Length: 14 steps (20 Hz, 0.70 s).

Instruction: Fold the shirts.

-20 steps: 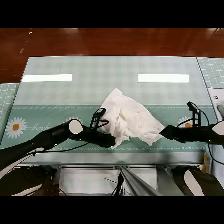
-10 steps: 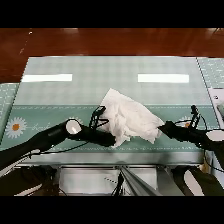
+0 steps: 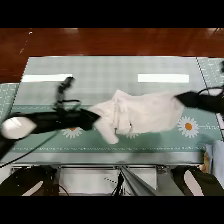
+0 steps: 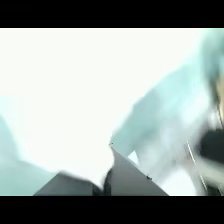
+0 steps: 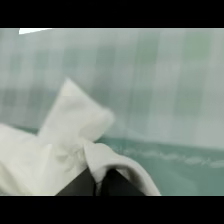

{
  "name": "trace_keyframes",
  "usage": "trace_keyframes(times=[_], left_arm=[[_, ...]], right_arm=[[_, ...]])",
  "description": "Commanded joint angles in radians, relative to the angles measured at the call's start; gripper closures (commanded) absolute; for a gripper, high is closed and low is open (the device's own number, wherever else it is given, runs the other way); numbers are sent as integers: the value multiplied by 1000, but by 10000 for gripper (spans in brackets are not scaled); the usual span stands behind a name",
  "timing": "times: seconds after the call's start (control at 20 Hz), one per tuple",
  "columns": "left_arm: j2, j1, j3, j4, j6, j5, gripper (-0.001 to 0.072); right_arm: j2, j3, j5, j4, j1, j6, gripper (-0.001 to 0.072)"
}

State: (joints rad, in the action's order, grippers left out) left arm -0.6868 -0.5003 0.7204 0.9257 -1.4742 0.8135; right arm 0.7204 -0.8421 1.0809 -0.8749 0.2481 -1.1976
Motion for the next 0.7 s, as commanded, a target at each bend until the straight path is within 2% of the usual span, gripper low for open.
trace_keyframes(times=[0.0, 0.2, 0.3, 0.4, 0.5, 0.65], left_arm=[[290, 227, 185, 268, -107, 59, 683], [385, 401, 454, 269, -106, 76, 683], [379, 424, 577, 273, -104, 105, 682], [371, 425, 692, 272, -64, 143, 683], [364, 425, 773, 272, -76, 188, 683], [365, 425, 844, 270, -131, 321, 683]], right_arm=[[-8, -354, 14, -157, 0, -60, 684], [-8, -611, 16, -167, 0, -132, 684], [-10, -714, 27, -176, 0, -134, 684], [-29, -792, 41, -203, 0, -148, 684], [-51, -856, 93, -259, 0, -196, 684], [-78, -928, 259, -303, 0, -220, 684]])
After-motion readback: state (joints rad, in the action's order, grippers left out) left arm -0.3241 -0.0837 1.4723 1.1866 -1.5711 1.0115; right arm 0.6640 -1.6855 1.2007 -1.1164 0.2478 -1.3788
